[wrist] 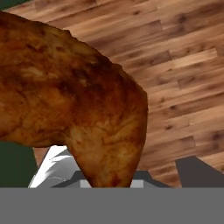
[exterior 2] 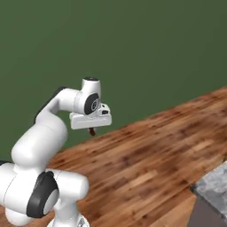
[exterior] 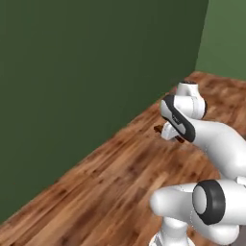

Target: Take the chicken drumsticks from the pan and place one on each plate on the dining counter.

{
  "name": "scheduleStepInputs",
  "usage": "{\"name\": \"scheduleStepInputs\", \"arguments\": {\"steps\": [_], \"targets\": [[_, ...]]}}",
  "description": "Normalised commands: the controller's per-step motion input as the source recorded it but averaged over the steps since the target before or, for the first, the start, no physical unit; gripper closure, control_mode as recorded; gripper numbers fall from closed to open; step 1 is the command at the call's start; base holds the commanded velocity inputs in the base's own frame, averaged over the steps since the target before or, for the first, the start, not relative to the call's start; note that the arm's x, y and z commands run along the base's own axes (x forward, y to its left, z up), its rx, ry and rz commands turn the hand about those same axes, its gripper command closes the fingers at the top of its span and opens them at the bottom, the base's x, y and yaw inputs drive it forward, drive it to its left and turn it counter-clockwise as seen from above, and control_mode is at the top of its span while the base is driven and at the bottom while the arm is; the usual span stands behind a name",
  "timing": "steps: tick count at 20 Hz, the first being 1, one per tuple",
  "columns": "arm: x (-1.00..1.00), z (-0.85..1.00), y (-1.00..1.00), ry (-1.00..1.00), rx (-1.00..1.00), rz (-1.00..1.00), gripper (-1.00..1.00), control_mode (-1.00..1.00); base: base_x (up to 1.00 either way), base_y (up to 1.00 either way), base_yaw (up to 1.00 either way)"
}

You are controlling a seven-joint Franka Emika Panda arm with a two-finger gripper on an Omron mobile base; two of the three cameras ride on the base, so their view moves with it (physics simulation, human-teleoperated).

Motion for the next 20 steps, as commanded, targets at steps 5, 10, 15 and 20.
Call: {"name": "scheduleStepInputs", "arguments": {"steps": [5, 10, 15, 20], "targets": [[0.0, 0.0, 0.0, 0.0, 0.0, 0.0, 1.0, 1.0, 0.78, 0.48, -0.62], [0.0, 0.0, 0.0, 0.0, 0.0, 0.0, 1.0, 1.0, 0.73, 0.47, -0.68], [0.0, 0.0, 0.0, 0.0, 0.0, 0.0, 1.0, 1.0, 0.72, 0.46, -0.69], [0.0, 0.0, 0.0, 0.0, 0.0, 0.0, 1.0, 1.0, 0.83, 0.5, -0.59]]}}
